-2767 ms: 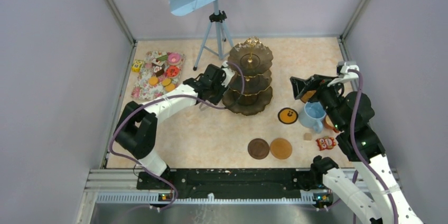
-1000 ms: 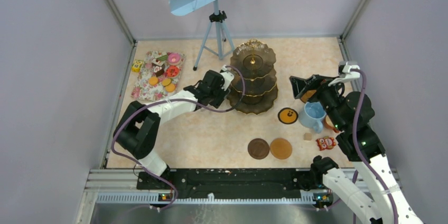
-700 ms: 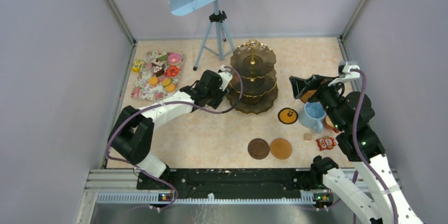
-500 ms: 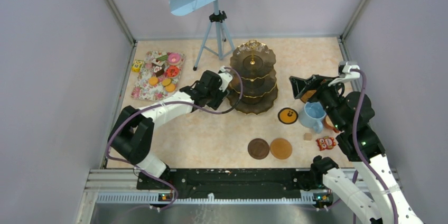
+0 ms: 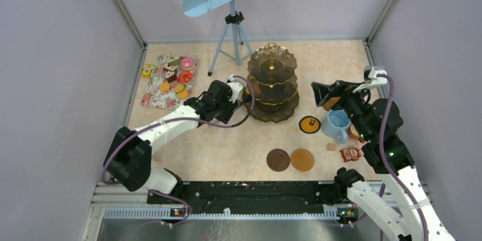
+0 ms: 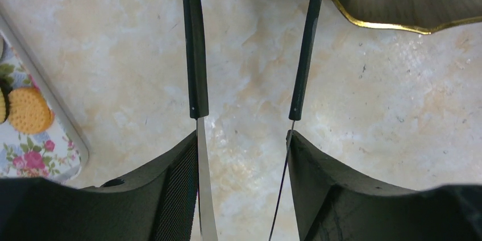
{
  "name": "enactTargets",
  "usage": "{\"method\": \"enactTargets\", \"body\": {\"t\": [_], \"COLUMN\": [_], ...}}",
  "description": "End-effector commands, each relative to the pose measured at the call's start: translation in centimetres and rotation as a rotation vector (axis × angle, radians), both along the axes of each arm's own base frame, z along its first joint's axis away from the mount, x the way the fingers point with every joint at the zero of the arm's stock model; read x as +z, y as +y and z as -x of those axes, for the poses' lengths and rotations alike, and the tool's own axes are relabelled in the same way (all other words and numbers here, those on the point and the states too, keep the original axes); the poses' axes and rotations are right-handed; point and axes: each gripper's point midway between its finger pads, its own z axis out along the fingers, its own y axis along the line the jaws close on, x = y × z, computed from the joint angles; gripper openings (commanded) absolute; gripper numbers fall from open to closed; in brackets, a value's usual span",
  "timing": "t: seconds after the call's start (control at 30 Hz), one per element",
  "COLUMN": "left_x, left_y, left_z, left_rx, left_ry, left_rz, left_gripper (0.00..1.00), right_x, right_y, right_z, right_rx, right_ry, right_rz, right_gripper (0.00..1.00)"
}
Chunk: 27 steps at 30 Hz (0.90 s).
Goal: Serve the afternoon tea
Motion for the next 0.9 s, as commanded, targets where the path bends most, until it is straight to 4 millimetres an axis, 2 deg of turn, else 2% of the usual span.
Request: {"method": "enactTargets", "body": {"t": [0.0, 0.17, 0.23, 0.47, 0.57, 0.7, 0.87], "left_x": [2.2, 3.1, 3.5, 3.5, 4.4, 6.4, 7.4], "left_y": [1.5, 3.4, 4.1, 7.6, 8.8, 10.0, 14.3], "left_z": [1.0, 1.7, 1.9, 2.3, 2.2, 0.7, -1.4], "left_rx": [0.069, 0.145, 0.198, 0.376, 0.47, 0.529, 0.663], "left_ry": [-0.033, -0.039, -0.043, -0.033, -0.031, -0.106, -0.131], "left_rz": [0.019, -0.014, -0.016, -0.077, -0.058, -0.073, -0.096], "left_gripper": [0.59, 0.58, 0.58, 0.57, 0.56, 0.57, 0.56], "right_x": [0.8, 1.3, 0.8, -2.7, -4.0, -6.2, -8.0], "right_y": [0.5, 0.6, 0.6, 0.3, 0.0, 0.6, 1.7], "right_z": [0.1, -0.1, -0.3, -0.3, -0.3, 0.5, 0.7], "right_rx": [0.024, 0.03, 0.029, 0.002, -0.016, 0.03, 0.12], "right_ry": [-0.028, -0.031, -0.009, 0.143, 0.203, 0.309, 0.29], "right_rz": [-0.004, 0.031, 0.054, 0.066, 0.076, 0.102, 0.17], "right_gripper": [0.94, 0.94, 0.94, 0.93, 0.93, 0.91, 0.9]}}
